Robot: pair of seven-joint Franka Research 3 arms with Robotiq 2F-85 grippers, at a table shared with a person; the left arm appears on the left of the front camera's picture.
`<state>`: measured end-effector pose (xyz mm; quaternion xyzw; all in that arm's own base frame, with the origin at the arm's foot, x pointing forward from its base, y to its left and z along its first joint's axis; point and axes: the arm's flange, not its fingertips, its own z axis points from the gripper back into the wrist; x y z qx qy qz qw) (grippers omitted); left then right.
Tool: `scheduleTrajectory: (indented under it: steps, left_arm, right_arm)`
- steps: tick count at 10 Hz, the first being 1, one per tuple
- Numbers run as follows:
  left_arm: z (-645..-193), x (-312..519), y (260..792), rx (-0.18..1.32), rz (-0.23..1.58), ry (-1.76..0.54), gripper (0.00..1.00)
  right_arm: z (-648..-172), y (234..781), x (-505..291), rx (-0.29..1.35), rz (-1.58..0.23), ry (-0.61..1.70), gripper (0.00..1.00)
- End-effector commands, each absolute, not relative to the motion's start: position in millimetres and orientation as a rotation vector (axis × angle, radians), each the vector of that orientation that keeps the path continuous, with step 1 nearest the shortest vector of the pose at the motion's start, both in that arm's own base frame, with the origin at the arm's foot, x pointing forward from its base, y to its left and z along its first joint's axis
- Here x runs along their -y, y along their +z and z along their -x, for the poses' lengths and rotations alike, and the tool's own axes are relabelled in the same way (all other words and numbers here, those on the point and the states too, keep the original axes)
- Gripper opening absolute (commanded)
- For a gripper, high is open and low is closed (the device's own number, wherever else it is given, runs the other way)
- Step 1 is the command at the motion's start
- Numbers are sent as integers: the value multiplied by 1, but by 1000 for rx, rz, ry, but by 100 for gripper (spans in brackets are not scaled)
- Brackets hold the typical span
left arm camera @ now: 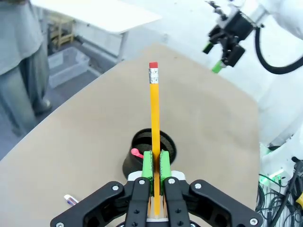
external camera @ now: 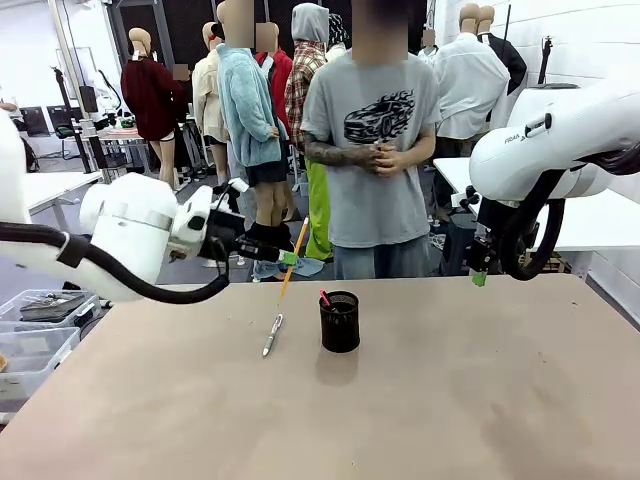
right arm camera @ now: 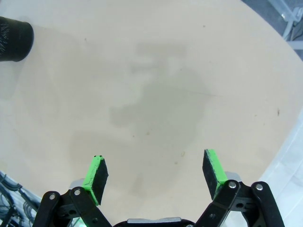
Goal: Place the pens into the pen holder.
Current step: Pick up a writing instrument from the table and place it into the Pen holder.
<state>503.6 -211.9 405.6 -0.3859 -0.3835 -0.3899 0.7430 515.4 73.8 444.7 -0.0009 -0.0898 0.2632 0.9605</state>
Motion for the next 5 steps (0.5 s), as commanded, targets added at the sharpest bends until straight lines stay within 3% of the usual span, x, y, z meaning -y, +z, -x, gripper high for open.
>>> scheduleTrajectory:
  steps: [1,5]
  left_arm:
    - [-485,211,393,917,953,-880,0]
    - [-485,260,395,1008,970,-930,0]
  right_arm:
    - [-517,443,-74,188,-6,528,100]
    - [-517,443,-74,188,-6,528,100]
